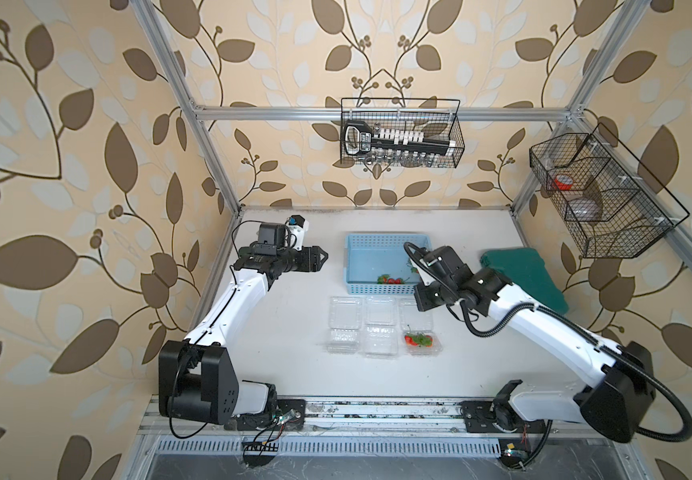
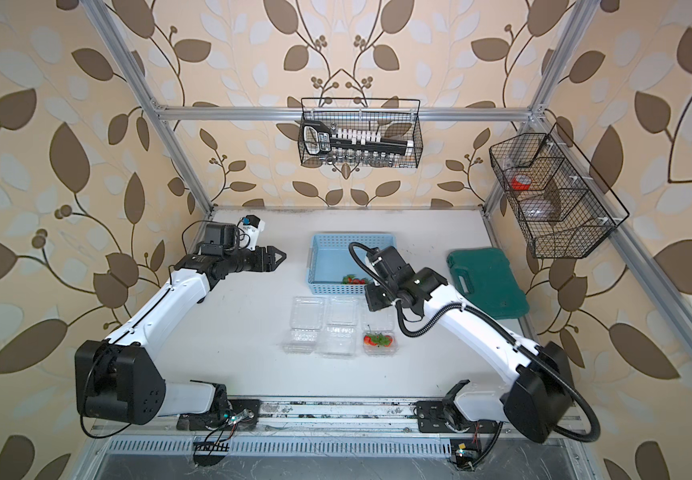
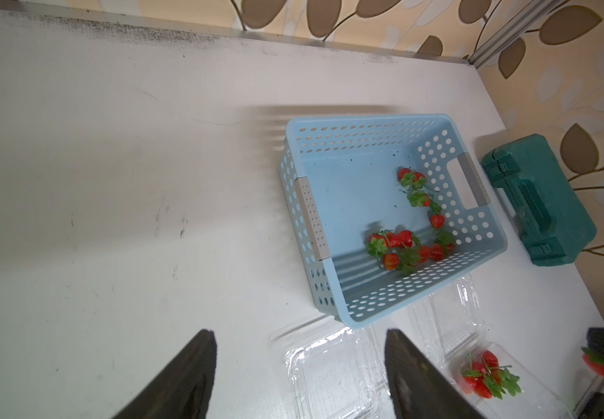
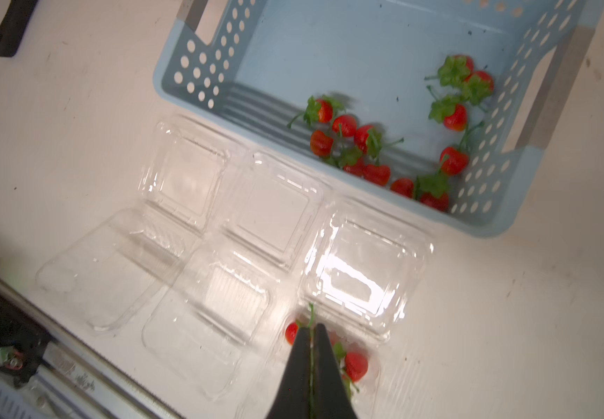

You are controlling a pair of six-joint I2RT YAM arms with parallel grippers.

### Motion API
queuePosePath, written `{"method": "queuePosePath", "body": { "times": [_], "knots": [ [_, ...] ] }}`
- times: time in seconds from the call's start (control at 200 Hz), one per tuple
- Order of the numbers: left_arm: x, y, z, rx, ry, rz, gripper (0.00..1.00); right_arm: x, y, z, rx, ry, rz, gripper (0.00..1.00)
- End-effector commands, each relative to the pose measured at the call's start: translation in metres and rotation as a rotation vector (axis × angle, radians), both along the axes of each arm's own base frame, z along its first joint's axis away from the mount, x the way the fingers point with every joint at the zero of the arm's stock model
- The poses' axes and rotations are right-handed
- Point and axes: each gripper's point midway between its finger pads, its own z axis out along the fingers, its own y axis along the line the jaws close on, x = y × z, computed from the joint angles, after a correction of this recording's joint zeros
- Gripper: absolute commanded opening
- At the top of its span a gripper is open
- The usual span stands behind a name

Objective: Pack strawberries into containers
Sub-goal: Place the strawberry in the packing box.

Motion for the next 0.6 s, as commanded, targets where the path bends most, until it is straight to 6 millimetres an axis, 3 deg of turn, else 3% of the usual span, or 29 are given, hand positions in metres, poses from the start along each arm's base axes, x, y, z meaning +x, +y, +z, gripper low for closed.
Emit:
{"method": "queuePosePath", "body": {
  "times": [0.0,0.135,0.31,0.595],
  "knots": [
    [0.004,-0.008,0.026,-0.018,-0.065,-0.029,0.75,-0.031,-0.009,-0.03,0.02,0.107,-0.075,0.0],
    [0.002,-0.005,0.029,-0.007,-0.076,-0.022,0.75,-0.053,-0.004,-0.054,0.029,0.141,-0.081,0.0],
    [-0.002,-0.012,0.027,0.001,-0.07,-0.043,0.75,-0.053,-0.001,-0.065,0.025,0.149,-0.091,0.0],
    [-0.017,-0.034,0.051,-0.012,-0.103,-0.122,0.75,-0.062,-0.009,-0.086,-0.041,0.183,-0.092,0.0]
  ]
}}
